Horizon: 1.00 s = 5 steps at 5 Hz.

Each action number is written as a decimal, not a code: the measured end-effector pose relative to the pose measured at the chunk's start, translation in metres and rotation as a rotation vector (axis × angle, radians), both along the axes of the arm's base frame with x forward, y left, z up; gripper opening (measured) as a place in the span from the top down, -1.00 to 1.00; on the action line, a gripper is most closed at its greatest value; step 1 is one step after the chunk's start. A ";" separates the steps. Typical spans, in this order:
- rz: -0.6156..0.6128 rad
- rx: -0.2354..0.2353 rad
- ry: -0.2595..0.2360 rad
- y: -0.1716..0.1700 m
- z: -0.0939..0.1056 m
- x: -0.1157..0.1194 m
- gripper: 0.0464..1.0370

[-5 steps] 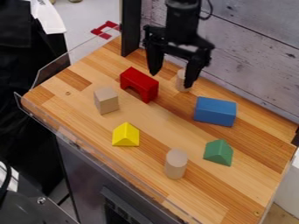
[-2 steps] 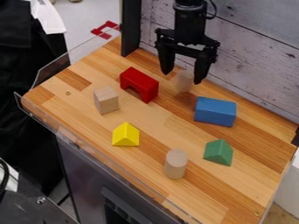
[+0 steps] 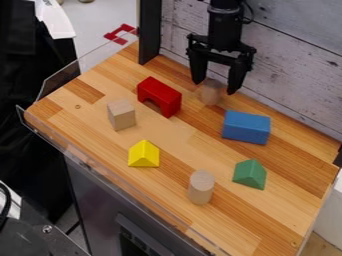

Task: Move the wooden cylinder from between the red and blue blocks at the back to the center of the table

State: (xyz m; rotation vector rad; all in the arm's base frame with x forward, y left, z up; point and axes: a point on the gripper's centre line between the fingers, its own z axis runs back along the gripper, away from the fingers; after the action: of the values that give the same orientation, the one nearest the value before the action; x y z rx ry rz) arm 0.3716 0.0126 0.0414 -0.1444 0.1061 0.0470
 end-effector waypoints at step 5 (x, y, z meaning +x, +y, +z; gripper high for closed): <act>0.071 0.016 -0.042 0.011 -0.009 0.006 -0.81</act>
State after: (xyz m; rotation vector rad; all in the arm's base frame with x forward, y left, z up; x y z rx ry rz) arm 0.3773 0.0236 0.0325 -0.1334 0.0589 0.1155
